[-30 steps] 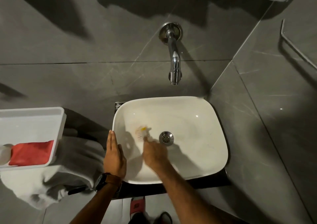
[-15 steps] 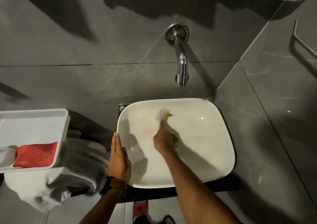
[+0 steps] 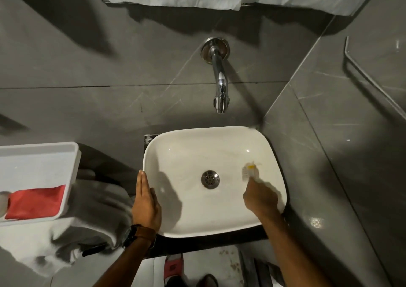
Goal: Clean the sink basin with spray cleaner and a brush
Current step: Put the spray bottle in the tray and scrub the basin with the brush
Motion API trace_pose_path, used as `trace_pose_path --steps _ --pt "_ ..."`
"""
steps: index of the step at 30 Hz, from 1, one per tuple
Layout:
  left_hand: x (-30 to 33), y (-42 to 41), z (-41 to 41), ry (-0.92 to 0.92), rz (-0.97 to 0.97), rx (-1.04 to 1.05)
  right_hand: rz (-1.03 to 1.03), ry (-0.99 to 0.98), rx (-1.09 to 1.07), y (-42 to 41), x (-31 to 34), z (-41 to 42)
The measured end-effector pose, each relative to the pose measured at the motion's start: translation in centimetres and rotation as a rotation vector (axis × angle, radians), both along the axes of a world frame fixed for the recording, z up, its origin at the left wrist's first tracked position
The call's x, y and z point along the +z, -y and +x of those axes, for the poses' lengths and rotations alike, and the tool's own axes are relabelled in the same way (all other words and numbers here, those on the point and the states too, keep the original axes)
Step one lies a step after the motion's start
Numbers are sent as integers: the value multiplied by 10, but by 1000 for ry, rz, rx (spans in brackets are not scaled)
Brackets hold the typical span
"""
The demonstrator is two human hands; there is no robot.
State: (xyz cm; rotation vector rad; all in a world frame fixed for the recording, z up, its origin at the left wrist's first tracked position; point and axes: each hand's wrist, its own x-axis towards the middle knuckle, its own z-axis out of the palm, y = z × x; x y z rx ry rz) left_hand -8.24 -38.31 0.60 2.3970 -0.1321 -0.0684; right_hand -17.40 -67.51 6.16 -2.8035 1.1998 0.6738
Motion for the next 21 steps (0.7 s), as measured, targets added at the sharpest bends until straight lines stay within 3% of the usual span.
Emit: trace_pose_path --steps 6,8,11,14,17,21 --pt "6 1 0 6 17 1 524 -201 205 -89 26 -18" --pt "9 1 0 -12 15 -27 649 -189 181 -101 36 -9" --pt "17 2 2 -53 53 -64 739 -55 100 -93 49 -6" --pt "40 8 6 50 112 -78 668 46 -3 -65 58 -22" --pt "83 31 17 152 -69 -170 660 204 -162 -39 62 -39" --pt "151 86 42 197 -263 -219 829 559 -419 -35 74 -40"
